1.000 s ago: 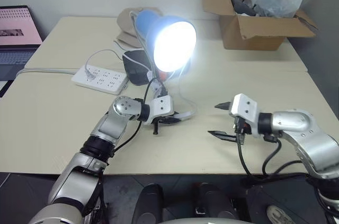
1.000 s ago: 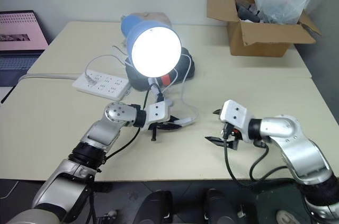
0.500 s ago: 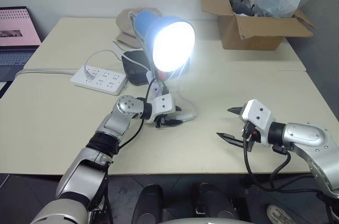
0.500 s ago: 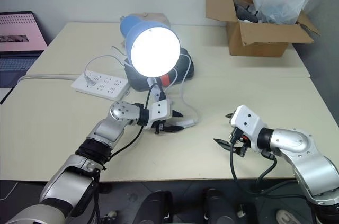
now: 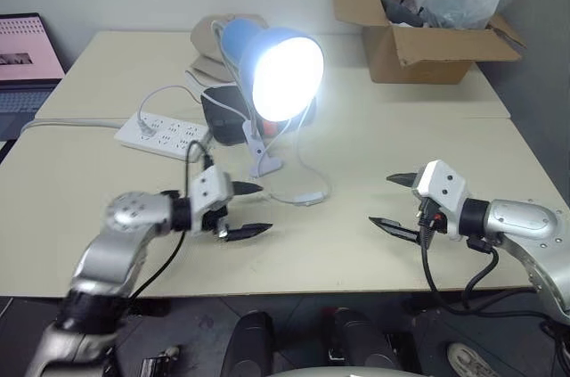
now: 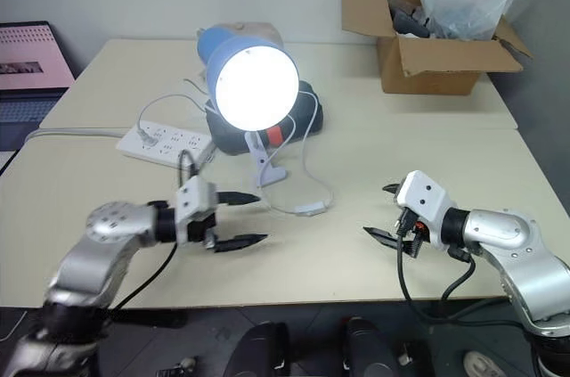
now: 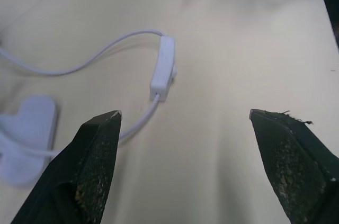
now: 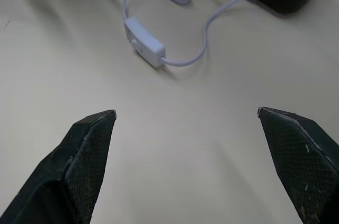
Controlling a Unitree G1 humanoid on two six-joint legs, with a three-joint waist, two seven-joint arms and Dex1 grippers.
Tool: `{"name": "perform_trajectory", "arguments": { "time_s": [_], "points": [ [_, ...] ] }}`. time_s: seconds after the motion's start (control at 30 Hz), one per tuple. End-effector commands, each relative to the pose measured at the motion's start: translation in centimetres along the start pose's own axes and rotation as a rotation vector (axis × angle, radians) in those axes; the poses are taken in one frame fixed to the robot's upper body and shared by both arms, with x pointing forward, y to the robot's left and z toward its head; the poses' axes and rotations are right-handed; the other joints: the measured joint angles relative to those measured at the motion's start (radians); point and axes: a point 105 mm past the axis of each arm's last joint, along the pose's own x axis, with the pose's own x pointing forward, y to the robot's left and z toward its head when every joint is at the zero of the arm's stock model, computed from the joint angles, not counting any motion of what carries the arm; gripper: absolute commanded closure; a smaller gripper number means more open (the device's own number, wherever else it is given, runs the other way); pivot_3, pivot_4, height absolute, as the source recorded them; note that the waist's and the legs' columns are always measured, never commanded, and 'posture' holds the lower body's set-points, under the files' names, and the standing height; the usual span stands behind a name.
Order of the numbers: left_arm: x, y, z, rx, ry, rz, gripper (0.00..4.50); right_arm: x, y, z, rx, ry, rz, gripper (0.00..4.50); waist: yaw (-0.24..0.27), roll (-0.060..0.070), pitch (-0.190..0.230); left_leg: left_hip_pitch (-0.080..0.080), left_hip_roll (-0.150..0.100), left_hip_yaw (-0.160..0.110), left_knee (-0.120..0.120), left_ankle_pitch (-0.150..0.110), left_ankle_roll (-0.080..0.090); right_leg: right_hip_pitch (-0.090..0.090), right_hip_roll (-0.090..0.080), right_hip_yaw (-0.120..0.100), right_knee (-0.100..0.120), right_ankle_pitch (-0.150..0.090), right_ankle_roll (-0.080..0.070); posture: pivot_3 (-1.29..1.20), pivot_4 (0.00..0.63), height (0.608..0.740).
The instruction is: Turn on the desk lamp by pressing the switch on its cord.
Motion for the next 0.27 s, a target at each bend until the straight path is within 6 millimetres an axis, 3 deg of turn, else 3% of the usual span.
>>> {"name": "perform_trajectory", "arguments": {
  "time_s": [0.03,0.27],
  "points": [
    [-1.8,-0.5,1.2,-0.017,-0.03,0.062,0.49,-1.3,-0.8,1.1,-0.056,-0.066,-0.006,0.0,0.008,0.0,0.0,0.001,0.0,0.0,0.0,0.0,0.0,0.0,0.0,0.0,0.0,0.0,0.0,0.0,0.15,0.74],
    [-3.3,-1.2,0.7,-0.037,-0.013,0.1,0.49,-1.9,-0.6,0.8,-0.073,-0.06,0.08,0.0,0.014,0.0,0.0,0.001,-0.001,0.0,0.0,0.0,0.0,0.0,-0.001,0.0,0.0,-0.002,-0.004,0.0,0.15,0.74]
  ]
}}
